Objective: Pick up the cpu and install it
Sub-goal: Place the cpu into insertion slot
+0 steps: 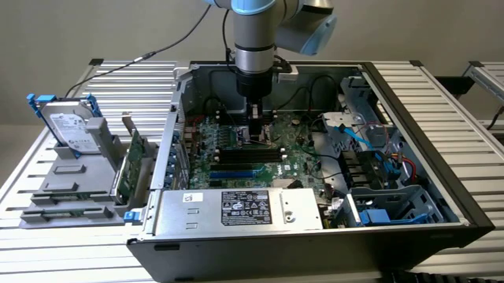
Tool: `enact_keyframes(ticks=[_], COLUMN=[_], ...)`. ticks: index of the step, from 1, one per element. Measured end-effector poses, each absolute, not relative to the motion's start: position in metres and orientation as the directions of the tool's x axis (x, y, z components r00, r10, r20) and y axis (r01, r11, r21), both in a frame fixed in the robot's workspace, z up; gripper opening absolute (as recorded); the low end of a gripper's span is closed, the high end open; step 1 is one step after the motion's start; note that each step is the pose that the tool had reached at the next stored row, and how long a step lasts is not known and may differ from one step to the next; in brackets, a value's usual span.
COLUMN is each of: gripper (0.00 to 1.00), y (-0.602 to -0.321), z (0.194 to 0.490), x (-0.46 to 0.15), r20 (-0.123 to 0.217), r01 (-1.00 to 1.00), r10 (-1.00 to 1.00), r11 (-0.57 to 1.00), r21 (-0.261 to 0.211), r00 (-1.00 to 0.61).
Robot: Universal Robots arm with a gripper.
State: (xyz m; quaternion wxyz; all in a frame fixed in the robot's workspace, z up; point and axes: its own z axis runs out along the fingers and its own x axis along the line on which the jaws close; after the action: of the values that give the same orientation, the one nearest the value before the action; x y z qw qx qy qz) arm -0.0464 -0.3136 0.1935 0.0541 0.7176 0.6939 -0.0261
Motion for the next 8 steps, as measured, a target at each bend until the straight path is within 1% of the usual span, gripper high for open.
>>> enact_keyframes(ticks=[8], gripper=[0.55], y=[-0.3136], z=[0.1932], x=[-0.0464], r20=[-0.114], r01=[0.999], r10=[0.993], r11=[-0.031], r21=[0.041], r00=[0.036])
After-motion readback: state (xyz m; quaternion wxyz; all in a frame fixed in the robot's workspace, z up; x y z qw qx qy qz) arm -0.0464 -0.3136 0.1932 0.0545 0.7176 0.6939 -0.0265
